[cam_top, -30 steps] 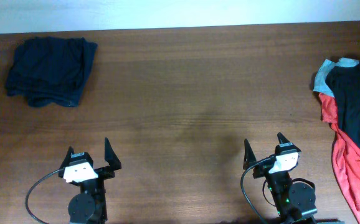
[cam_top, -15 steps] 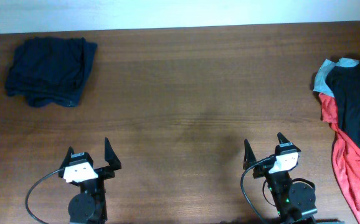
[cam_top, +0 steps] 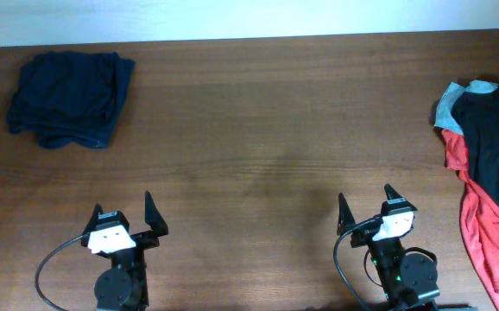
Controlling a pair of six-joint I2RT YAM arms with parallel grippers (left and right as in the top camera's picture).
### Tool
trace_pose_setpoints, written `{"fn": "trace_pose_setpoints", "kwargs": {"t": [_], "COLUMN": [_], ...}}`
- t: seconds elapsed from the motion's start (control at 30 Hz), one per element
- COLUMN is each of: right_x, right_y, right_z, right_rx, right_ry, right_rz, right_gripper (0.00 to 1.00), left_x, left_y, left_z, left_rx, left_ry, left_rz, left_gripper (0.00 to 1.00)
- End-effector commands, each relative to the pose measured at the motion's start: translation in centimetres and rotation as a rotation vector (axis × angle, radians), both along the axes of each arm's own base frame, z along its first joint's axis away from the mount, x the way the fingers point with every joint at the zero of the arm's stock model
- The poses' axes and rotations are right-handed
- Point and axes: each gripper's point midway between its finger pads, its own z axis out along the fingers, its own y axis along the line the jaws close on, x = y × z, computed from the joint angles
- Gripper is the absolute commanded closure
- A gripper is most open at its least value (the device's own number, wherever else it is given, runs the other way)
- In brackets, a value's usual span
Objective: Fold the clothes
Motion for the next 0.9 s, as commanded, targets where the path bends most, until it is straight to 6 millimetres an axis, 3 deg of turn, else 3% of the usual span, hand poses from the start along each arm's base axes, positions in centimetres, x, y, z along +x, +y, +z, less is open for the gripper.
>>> {"fn": "trace_pose_setpoints", "kwargs": {"t": [0.0, 0.7, 0.87], "right_x": [0.0, 0.0, -0.2], "right_y": [-0.4, -0.4, 0.6], "right_z": [-0.1, 0.2, 0.4], "right_rx": [-0.001, 0.003, 0.033], "right_ry": [0.000, -0.012, -0.007], "right_rz": [-0.019, -0.018, 0.040], "right_gripper": [0.01, 0.01, 0.01], "left_x": [0.0, 0.0, 0.0], "left_y": [-0.1, -0.1, -0.1], "left_z": [-0.1, -0.1, -0.1], "left_rx": [0.017, 0.017, 0.017], "left_ry": [0.006, 0.006, 0.007], "left_rz": [-0.006, -0.006, -0.006], "left_gripper": [0.01, 0.01, 0.01]}}
